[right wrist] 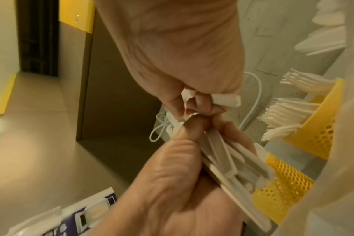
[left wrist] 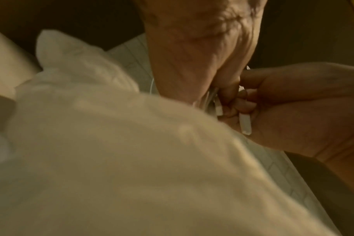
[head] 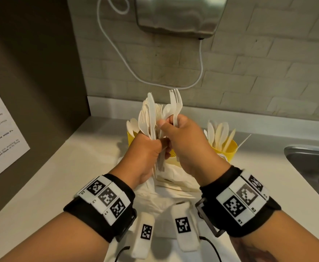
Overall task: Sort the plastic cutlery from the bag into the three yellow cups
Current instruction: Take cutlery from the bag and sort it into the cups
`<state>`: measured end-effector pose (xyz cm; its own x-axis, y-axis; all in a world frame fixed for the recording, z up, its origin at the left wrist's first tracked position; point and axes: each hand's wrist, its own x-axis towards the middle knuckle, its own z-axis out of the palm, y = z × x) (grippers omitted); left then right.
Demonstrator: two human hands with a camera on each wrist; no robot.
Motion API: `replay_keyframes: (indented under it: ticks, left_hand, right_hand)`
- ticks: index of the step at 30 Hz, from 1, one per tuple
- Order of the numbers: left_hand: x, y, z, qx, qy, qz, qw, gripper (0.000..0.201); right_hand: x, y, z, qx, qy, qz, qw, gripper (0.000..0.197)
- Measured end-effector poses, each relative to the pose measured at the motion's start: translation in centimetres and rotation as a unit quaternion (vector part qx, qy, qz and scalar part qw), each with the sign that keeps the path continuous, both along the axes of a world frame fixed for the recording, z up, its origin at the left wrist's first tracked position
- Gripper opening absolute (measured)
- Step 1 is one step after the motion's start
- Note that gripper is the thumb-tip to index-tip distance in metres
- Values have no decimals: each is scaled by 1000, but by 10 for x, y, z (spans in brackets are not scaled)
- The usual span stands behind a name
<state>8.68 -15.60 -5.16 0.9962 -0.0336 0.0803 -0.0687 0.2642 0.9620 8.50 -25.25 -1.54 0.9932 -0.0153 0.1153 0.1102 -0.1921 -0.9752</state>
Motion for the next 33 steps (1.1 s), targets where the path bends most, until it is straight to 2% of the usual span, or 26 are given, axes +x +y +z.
replay_keyframes:
  ticks: [2,4,6,9,11,13,16,18,20,23,25,30,33]
  left_hand:
    - [-1,2,-1,-8,7,-11,1000,20]
    - [-3,2,-5,-18,23,-22,999,14]
    - [-7,1,-10,-23,36,-31,999,10]
    - [-6,3,-16,-46,60,-11,997,11]
    - [-2,8,-17,-66,75,9,995,8]
    - [1,14,-17,-71,81,14,994,6]
    - [4,18,-16,-66,80,15,994,15]
    - [4,18,-16,-60,76,16,995,16]
    - [4,18,-17,-53,73,17,996,14]
    - [5,19,-19,-46,74,18,996,15]
    - [5,19,-19,-52,73,14,996,17]
    - [5,18,-17,-57,68,2,996,16]
    - [6,15,-16,-61,70,-5,996,16]
  right_hand:
    - [1,-1,3,62,25,9,998,21]
    - [7,-6,11,76,2,-24,997,19]
    - [16,-15,24,133,-24,-64,989,19]
    - [36,-37,45,340,-42,-77,936,15]
    - [49,-49,45,365,-65,-88,925,22]
    - [59,-53,31,293,-77,-110,947,31]
    - [63,-52,-2,104,-52,-150,982,32]
    - [64,-48,-21,37,-56,-164,984,25]
    - [65,-44,-31,8,-83,-171,982,19]
    - [67,-42,-35,-75,-136,-166,974,25]
    - [72,-43,-37,-95,-145,-161,972,21]
    - [82,-46,-40,-71,-104,-129,984,68]
    - [85,-48,-44,-108,-102,-94,984,74]
